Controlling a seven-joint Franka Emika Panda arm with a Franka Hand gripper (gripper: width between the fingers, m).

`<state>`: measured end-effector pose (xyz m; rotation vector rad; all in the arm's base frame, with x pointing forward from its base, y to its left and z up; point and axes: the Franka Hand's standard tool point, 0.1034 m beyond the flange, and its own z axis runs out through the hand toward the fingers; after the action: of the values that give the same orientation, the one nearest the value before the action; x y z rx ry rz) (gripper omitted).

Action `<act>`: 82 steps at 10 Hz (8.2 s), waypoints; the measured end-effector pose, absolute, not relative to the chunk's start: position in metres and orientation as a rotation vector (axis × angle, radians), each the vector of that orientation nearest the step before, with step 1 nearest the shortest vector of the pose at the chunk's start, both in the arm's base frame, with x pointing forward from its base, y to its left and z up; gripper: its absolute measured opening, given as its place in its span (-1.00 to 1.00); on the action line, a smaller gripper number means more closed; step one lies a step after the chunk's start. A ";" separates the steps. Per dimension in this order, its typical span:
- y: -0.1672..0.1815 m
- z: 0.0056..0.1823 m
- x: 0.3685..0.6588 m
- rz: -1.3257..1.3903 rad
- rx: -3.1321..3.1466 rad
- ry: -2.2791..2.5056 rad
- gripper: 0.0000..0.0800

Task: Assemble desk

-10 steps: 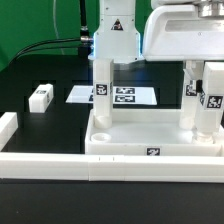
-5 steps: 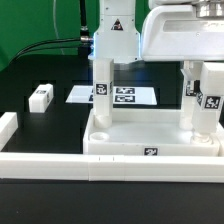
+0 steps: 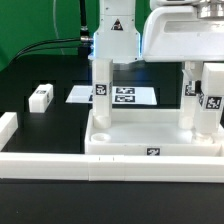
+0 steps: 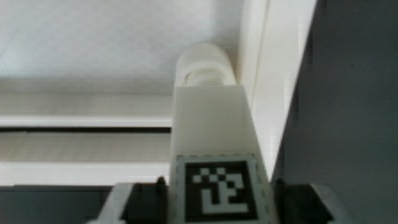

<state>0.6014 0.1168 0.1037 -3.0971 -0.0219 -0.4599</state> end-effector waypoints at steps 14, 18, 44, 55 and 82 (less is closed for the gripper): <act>0.115 0.106 0.602 -0.469 -3.089 0.012 0.56; 0.109 0.139 0.608 -0.407 -3.088 0.019 0.62; 0.107 0.120 0.617 -0.003 -3.119 0.361 -0.28; 0.115 0.118 0.609 -0.023 -2.366 1.951 -0.28; 0.111 0.116 0.611 -0.090 -3.123 0.135 -0.28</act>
Offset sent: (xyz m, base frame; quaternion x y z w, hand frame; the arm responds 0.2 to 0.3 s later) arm -0.0060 0.0031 -0.0082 0.0071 -0.0010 0.0039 1.0000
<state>0.6110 0.1109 0.1159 -3.1227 0.1350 -0.0904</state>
